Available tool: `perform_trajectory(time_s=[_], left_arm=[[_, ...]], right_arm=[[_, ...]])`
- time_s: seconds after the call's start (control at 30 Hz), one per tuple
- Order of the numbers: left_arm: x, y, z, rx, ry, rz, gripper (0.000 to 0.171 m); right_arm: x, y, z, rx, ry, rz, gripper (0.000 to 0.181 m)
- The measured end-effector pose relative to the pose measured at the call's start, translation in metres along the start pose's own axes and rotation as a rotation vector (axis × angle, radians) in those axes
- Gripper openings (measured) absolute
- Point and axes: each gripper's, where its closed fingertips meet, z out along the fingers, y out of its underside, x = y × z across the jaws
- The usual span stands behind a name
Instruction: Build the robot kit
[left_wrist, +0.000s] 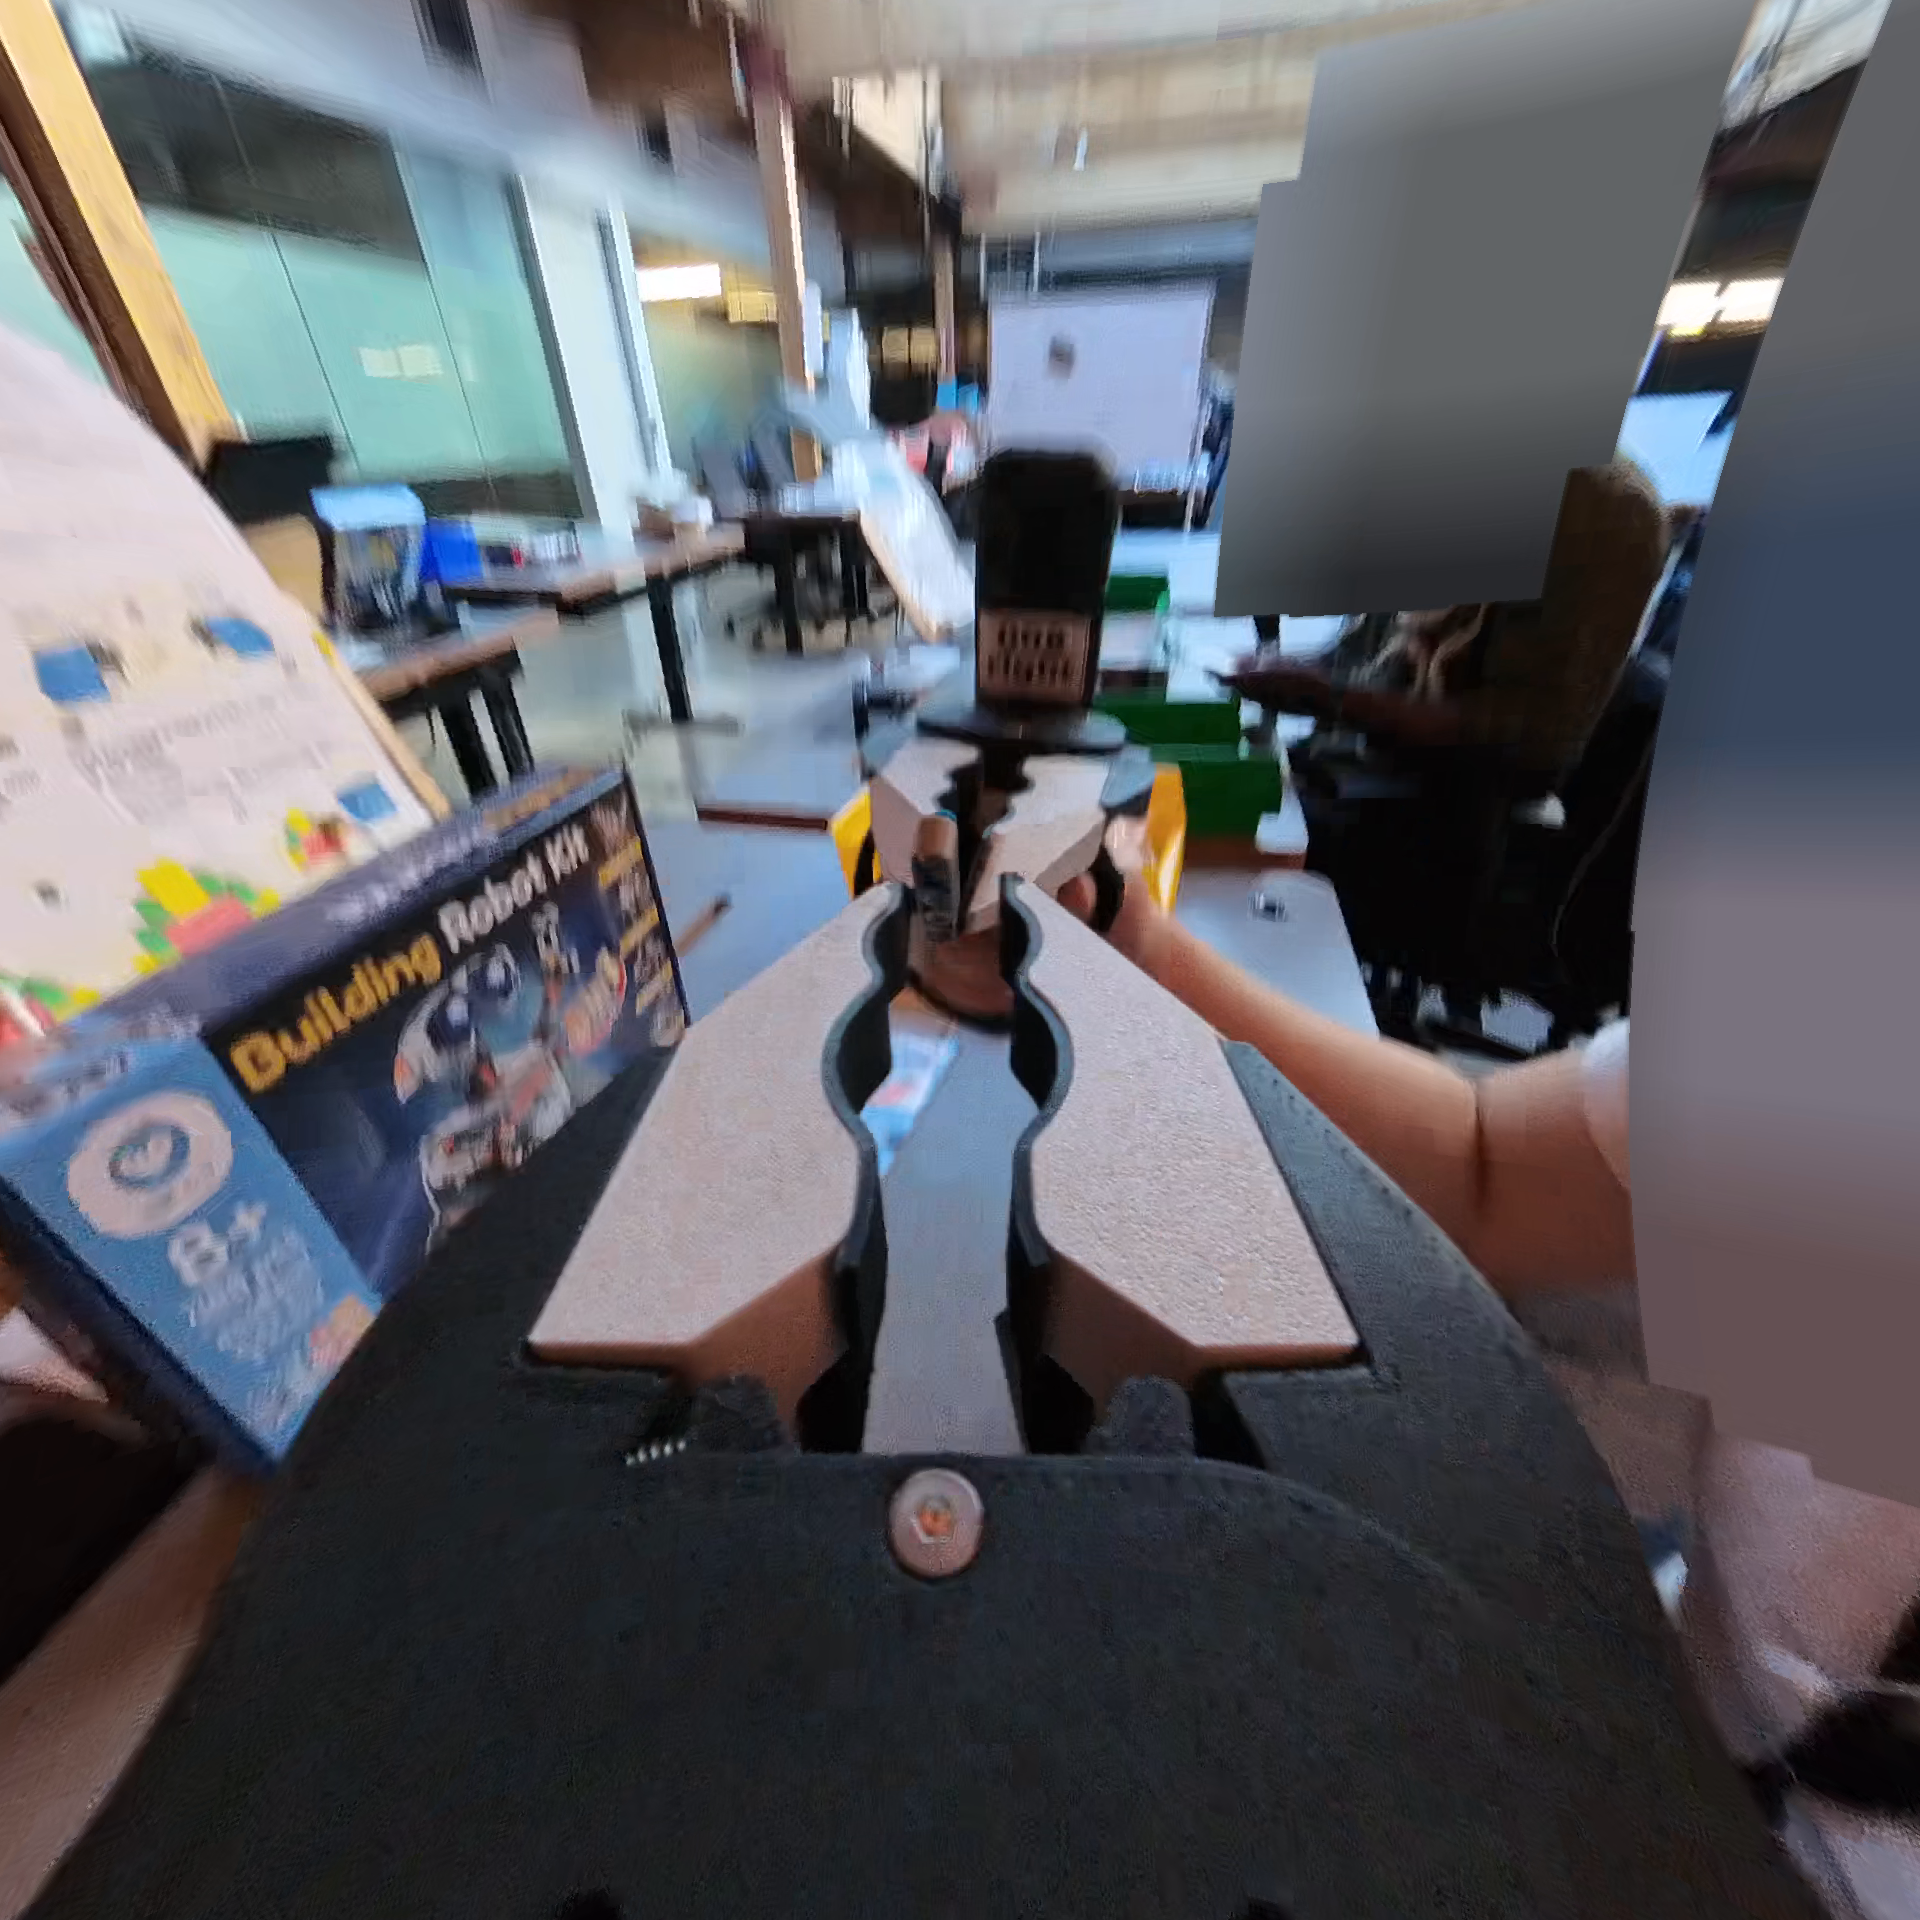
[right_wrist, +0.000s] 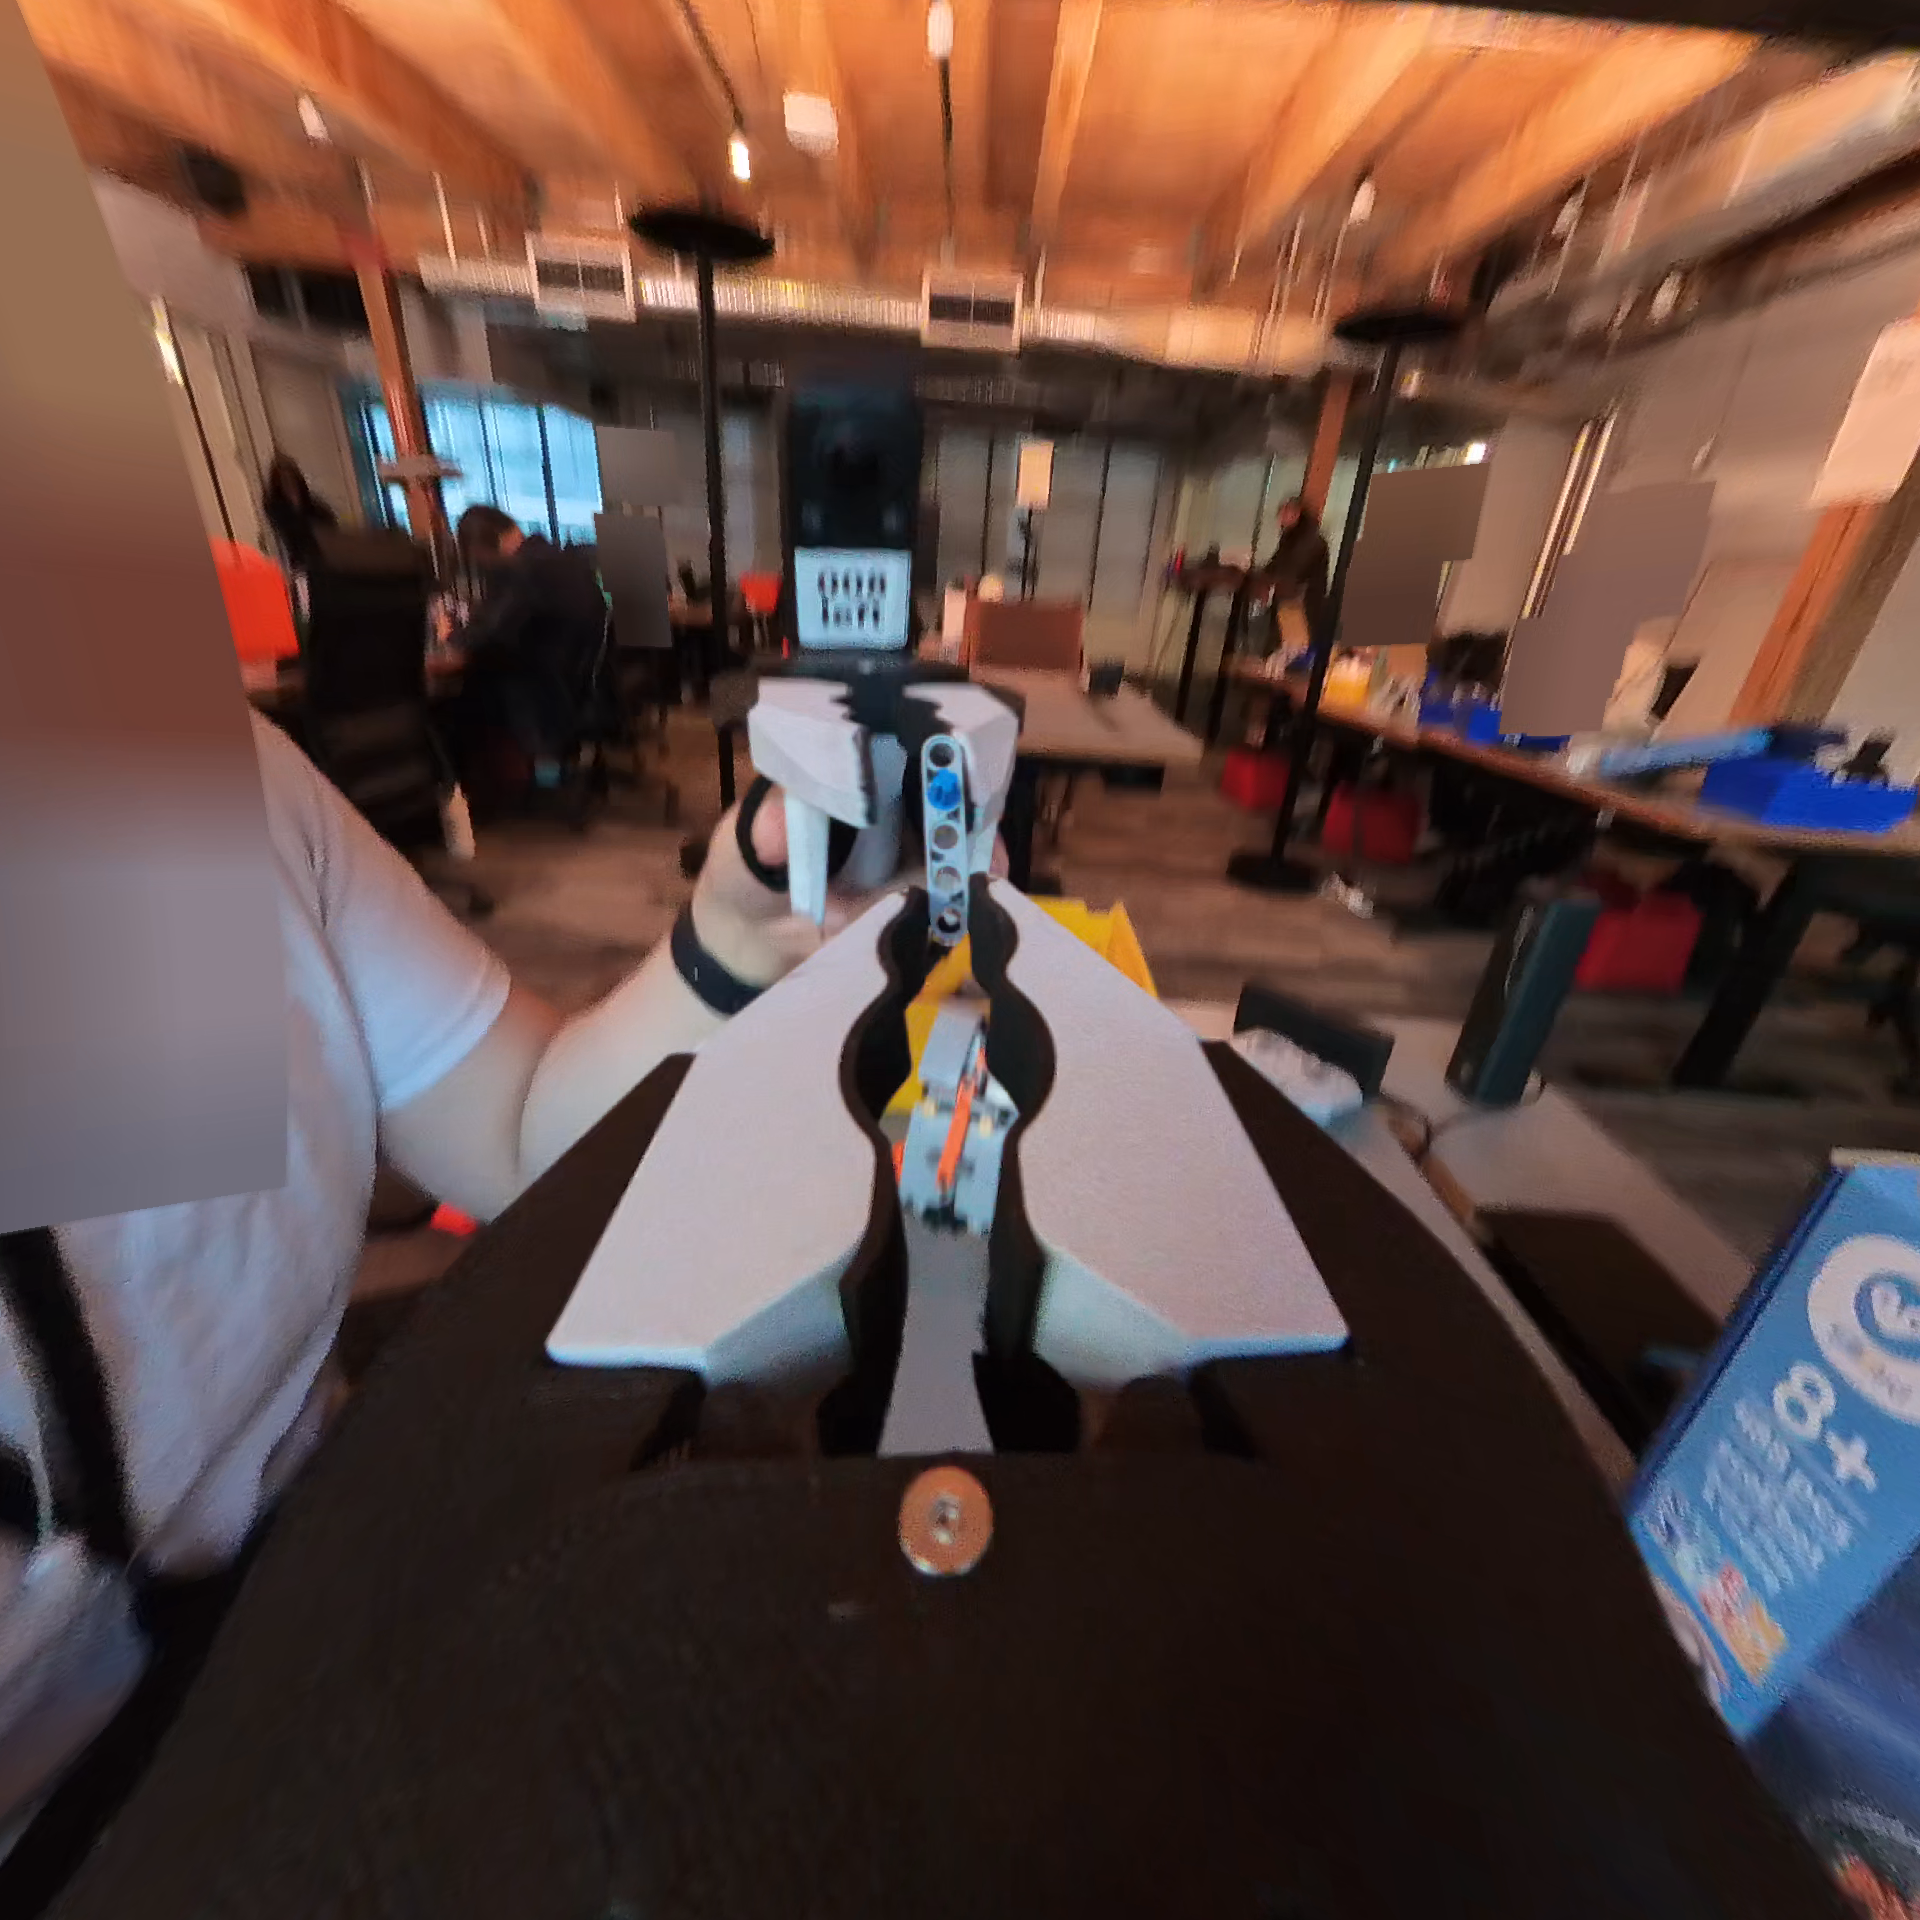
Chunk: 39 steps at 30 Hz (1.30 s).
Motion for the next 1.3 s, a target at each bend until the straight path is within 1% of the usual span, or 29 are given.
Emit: perform_trajectory(time_s=[0.03, 0.1, 0.2, 0.23, 0.27, 0.3, 0.43, 0.47, 0.5, 0.53, 0.57, 0.6, 0.63, 0.67, 0.7, 0.77, 0.83, 0.87, 0.9, 0.97, 1.07, 1.13, 1.2, 1.23, 1.3], left_arm=[[0.001, -0.008, -0.003, 0.053, 0.004, 0.006, 0.019], [-0.003, -0.018, -0.007, 0.118, -0.017, -0.002, 0.019], [-0.002, -0.021, -0.004, 0.159, 0.002, -0.036, 0.022], [-0.002, -0.021, -0.003, 0.168, 0.003, -0.039, 0.018], [-0.003, -0.022, -0.002, 0.183, -0.005, -0.034, 0.009], [-0.003, -0.024, -0.001, 0.203, -0.008, -0.026, 0.006], [0.002, -0.027, -0.002, 0.234, 0.029, -0.027, 0.005], [0.002, -0.026, -0.003, 0.229, 0.042, -0.043, 0.005], [0.001, -0.025, -0.004, 0.217, 0.05, -0.061, 0.005], [0.0, -0.025, -0.006, 0.207, 0.049, -0.08, 0.005], [-0.001, -0.025, -0.01, 0.199, 0.046, -0.097, 0.005], [-0.002, -0.025, -0.013, 0.183, 0.048, -0.115, 0.005], [-0.002, -0.022, -0.016, 0.15, 0.052, -0.133, 0.005], [-0.004, -0.02, -0.019, 0.119, 0.047, -0.145, 0.005], [-0.007, -0.018, -0.022, 0.1, 0.03, -0.149, 0.005], [-0.012, -0.015, -0.027, 0.075, 0.011, -0.154, 0.005], [-0.012, -0.012, -0.028, 0.053, 0.024, -0.174, 0.005], [-0.012, -0.013, -0.028, 0.053, 0.024, -0.182, 0.005], [-0.011, -0.012, -0.028, 0.053, 0.026, -0.187, 0.005], [-0.006, -0.009, -0.024, 0.026, 0.048, -0.187, 0.005], [-0.001, -0.005, -0.019, 0.002, 0.052, -0.169, 0.005], [0.004, -0.003, -0.015, -0.013, 0.068, -0.171, 0.005], [0.005, 0.0, -0.013, -0.026, 0.071, -0.167, 0.005], [0.005, 0.001, -0.012, -0.032, 0.068, -0.165, 0.005], [0.002, 0.005, -0.011, -0.049, 0.061, -0.171, 0.005]], right_arm=[[0.001, -0.008, 0.0, 0.056, 0.013, -0.007, 0.007], [0.004, -0.017, 0.001, 0.131, 0.039, -0.017, 0.007], [0.003, -0.017, 0.006, 0.149, 0.042, -0.033, 0.007], [0.001, -0.016, 0.008, 0.145, 0.029, -0.035, 0.007], [0.0, -0.015, 0.01, 0.147, 0.029, -0.039, 0.007], [0.0, -0.015, 0.012, 0.159, 0.03, -0.044, 0.007], [-0.007, -0.019, 0.014, 0.225, -0.027, -0.026, 0.007], [-0.009, -0.02, 0.014, 0.222, -0.049, -0.018, 0.008], [-0.01, -0.018, 0.013, 0.179, -0.052, -0.01, 0.01], [-0.01, -0.017, 0.009, 0.11, -0.025, -0.01, 0.026], [-0.012, -0.016, 0.002, 0.04, 0.012, -0.028, 0.033], [-0.015, -0.013, -0.008, -0.029, 0.056, -0.06, 0.029], [-0.019, -0.006, -0.016, -0.115, 0.091, -0.092, 0.026], [-0.023, 0.011, -0.023, -0.235, 0.117, -0.094, 0.025], [-0.03, 0.038, -0.031, -0.384, 0.126, -0.064, 0.026], [-0.058, 0.107, -0.052, -0.676, 0.072, 0.034, 0.023], [-0.098, 0.172, -0.081, -0.902, -0.006, 0.115, 0.022], [-0.112, 0.196, -0.094, -0.979, -0.01, 0.146, 0.022], [-0.124, 0.214, -0.103, -1.027, -0.01, 0.185, 0.022], [-0.143, 0.239, -0.111, -1.071, -0.032, 0.26, 0.022], [-0.151, 0.266, -0.125, -1.168, -0.052, 0.277, 0.024], [-0.156, 0.277, -0.128, -1.206, -0.069, 0.249, 0.023], [-0.157, 0.284, -0.127, -1.204, -0.067, 0.214, 0.014], [-0.155, 0.285, -0.124, -1.189, -0.05, 0.195, 0.008], [-0.138, 0.284, -0.116, -1.142, 0.041, 0.149, 0.008]])
